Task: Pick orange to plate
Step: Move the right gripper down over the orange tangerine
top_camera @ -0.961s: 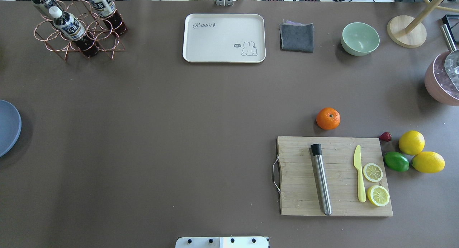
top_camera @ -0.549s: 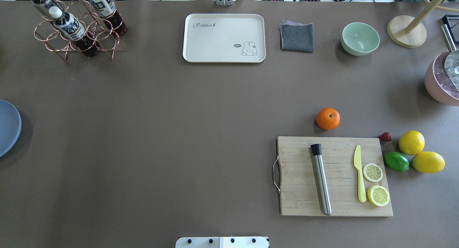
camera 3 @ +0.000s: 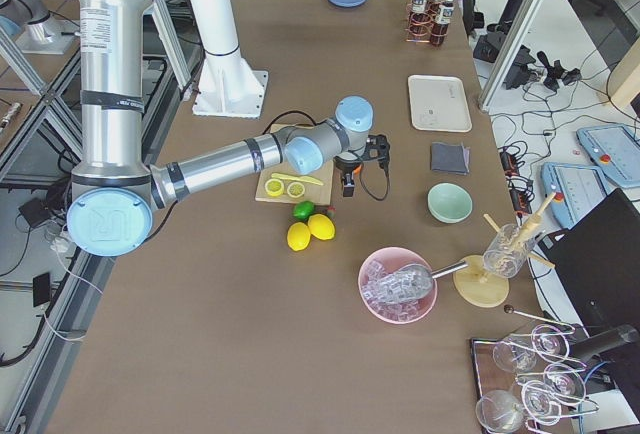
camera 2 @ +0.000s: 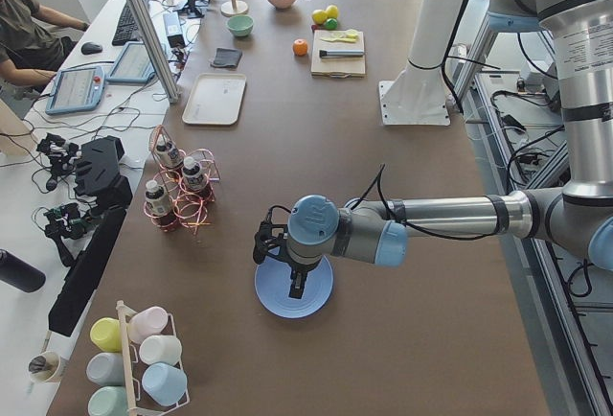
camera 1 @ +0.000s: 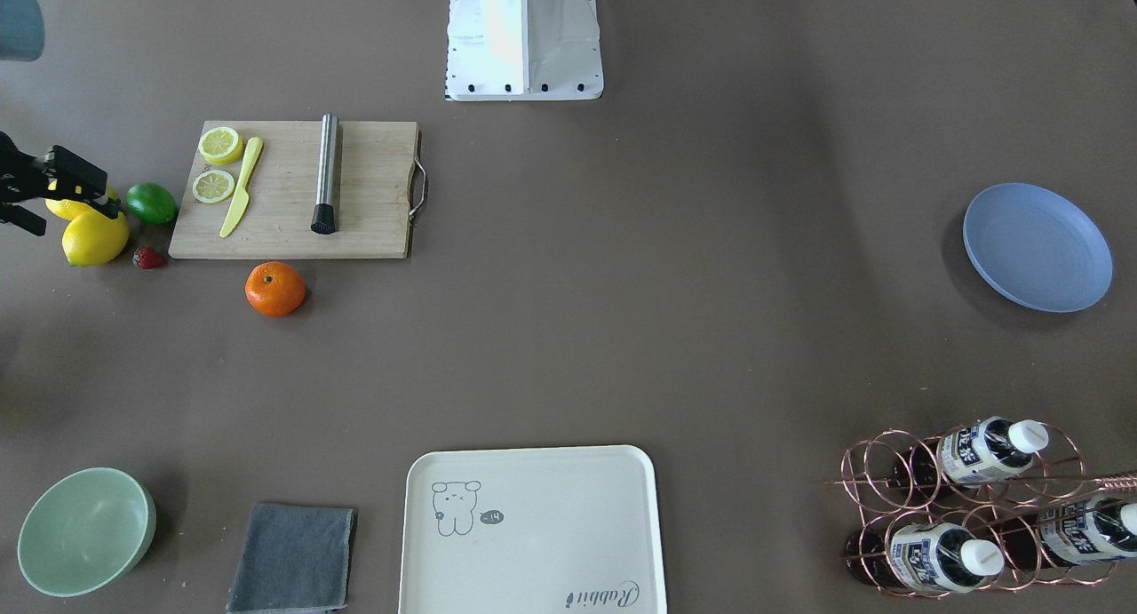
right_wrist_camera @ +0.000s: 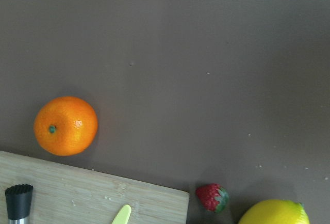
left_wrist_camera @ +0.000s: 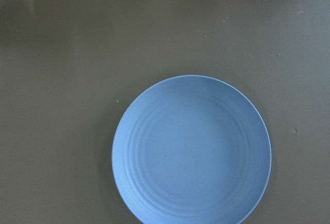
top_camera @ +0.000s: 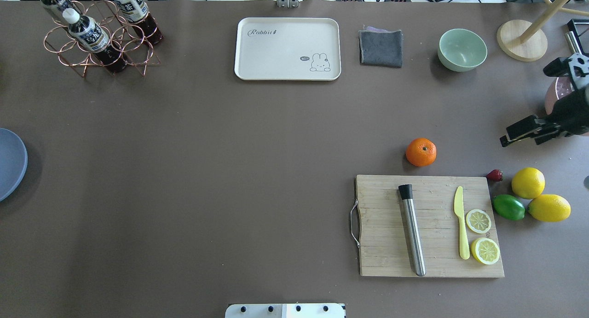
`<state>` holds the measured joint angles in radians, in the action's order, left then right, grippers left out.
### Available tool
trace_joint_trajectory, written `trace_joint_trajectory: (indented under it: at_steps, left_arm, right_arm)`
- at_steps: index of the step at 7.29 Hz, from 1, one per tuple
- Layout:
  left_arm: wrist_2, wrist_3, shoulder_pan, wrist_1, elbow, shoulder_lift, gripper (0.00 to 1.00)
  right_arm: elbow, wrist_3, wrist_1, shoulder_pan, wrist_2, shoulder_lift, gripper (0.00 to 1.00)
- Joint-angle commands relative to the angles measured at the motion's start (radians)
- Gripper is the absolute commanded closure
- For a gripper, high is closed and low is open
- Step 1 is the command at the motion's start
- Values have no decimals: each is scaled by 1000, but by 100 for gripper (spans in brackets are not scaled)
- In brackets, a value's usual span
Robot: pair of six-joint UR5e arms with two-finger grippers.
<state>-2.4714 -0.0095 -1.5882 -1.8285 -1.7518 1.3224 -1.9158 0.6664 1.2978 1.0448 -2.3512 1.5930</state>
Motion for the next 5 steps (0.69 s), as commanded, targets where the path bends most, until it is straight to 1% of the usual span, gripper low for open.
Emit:
trace_joint_trajectory:
  at_steps: [1,2,3,4,5]
  left_arm:
    - [-3,-1,0,-2,2,1,2]
    - [2,-1,1,-2,6,3,2]
    - [6,2,13,-5,32,12,2]
    - [8,0,31,-33,107,56,2]
    - [28,-25,45,-154,249,107,2]
  right_arm:
    - [38,221,-35,-179,134,-121,1]
    - [56,242,-37,-213,154,-146,1]
    - [64,242,-35,-219,156,-152,1]
    - [83,242,-35,-242,177,-171,1]
    - [107,243,-35,-249,187,-203,1]
